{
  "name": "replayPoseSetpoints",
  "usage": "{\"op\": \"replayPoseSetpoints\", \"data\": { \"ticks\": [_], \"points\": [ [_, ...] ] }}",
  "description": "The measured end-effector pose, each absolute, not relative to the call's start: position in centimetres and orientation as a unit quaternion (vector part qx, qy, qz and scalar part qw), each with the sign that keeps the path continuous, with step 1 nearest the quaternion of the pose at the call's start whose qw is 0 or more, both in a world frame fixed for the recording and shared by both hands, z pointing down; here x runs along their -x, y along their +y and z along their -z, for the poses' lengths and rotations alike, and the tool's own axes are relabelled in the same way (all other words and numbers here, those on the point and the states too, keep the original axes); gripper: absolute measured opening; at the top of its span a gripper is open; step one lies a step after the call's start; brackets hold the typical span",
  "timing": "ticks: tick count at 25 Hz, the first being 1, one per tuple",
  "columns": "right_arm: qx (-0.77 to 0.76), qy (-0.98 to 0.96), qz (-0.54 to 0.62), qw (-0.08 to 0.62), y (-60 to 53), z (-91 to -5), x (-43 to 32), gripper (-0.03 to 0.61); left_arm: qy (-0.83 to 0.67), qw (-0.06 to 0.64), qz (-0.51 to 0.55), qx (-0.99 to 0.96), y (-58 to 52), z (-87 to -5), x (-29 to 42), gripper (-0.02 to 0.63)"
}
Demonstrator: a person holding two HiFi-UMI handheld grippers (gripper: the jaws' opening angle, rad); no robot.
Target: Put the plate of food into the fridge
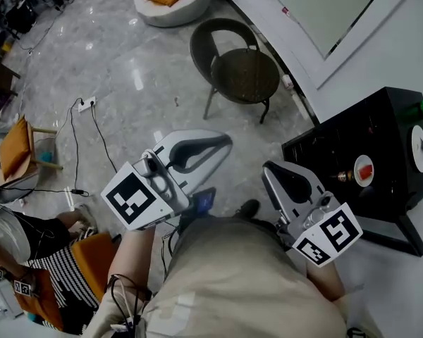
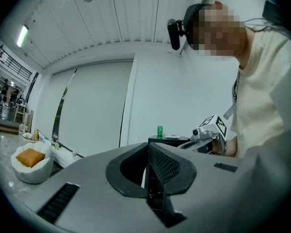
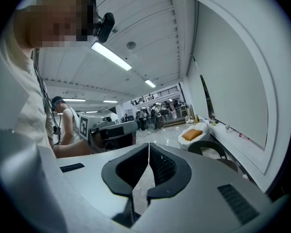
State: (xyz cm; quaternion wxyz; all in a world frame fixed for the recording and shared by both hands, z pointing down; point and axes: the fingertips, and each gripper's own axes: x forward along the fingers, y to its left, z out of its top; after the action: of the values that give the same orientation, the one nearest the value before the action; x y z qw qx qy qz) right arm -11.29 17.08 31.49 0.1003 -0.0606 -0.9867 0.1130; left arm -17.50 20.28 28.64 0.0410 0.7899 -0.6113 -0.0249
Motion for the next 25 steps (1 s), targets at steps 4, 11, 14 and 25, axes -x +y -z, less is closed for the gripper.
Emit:
{"op": "replayPoseSetpoints", "data": {
  "ticks": [4,11,14,25],
  "points": [
    [0.066,-0.987,-0.117,0.093,13.9,-31.1,8.5,0.021,-0.613,0.033,0.021,-0.789,17.1,-27.9,14.3,0.018],
    [0.064,-0.987,-0.126,0.081,9.6,-30.8,4.1,0.021,-0.606,0.02,0.02,-0.795,12.2,-27.0,9.9,0.018],
    [0.062,-0.987,-0.129,0.079,8.2,-30.7,3.0,0.021,-0.603,0.026,0.016,-0.798,10.8,-26.9,8.7,0.018],
    [0.043,-0.984,-0.156,0.075,6.3,-31.5,2.7,0.021,-0.582,0.039,0.012,-0.812,8.4,-27.6,8.2,0.018]
  ]
}}
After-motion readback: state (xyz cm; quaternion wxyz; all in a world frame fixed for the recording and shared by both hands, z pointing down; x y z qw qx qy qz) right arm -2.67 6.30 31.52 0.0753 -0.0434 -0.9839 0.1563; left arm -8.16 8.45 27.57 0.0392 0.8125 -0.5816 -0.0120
